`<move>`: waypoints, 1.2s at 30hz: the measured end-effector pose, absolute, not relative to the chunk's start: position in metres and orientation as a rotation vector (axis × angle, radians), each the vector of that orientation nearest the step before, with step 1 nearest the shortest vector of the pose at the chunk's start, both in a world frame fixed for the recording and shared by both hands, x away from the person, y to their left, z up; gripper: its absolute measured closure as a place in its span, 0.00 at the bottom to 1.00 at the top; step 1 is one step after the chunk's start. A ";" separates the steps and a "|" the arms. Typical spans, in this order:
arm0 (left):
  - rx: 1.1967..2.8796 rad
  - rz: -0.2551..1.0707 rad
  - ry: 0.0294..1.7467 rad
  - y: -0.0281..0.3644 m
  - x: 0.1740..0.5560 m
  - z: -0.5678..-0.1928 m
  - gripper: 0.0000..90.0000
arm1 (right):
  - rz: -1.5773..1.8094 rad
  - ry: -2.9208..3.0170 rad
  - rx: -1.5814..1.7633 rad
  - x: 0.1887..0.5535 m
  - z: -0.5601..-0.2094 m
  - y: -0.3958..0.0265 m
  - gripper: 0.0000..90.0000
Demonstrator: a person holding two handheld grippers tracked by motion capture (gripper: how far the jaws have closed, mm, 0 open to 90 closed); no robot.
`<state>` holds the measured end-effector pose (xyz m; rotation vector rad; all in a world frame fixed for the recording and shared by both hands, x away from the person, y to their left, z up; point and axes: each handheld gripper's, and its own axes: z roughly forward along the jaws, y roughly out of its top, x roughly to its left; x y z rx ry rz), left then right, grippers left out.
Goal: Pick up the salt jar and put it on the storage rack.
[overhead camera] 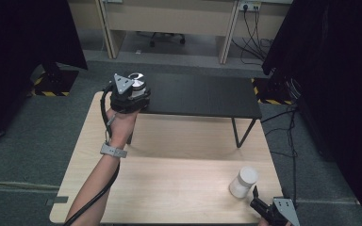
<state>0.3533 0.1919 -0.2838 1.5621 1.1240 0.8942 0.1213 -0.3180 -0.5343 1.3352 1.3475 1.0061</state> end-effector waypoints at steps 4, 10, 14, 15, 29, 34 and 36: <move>1.572 0.899 1.121 0.189 0.367 -0.286 0.35 | 1.005 1.338 1.342 0.122 -0.534 -0.317 0.00; 1.582 0.909 1.116 0.190 0.380 -0.287 0.35 | 1.006 1.327 1.343 0.121 -0.535 -0.316 0.00; 1.587 0.904 1.126 0.191 0.387 -0.287 0.35 | 1.001 1.330 1.339 0.121 -0.535 -0.316 0.00; 1.585 0.900 1.128 0.192 0.389 -0.287 0.35 | 1.001 1.330 1.339 0.121 -0.535 -0.316 0.00; 1.631 0.835 1.117 0.202 0.407 -0.279 0.35 | 0.993 1.337 1.335 0.121 -0.535 -0.315 0.00; 1.623 0.826 1.099 0.208 0.407 -0.283 0.35 | 0.987 1.341 1.331 0.121 -0.535 -0.315 0.00; 1.627 0.831 1.097 0.207 0.407 -0.283 0.34 | 0.988 1.343 1.330 0.121 -0.535 -0.315 0.00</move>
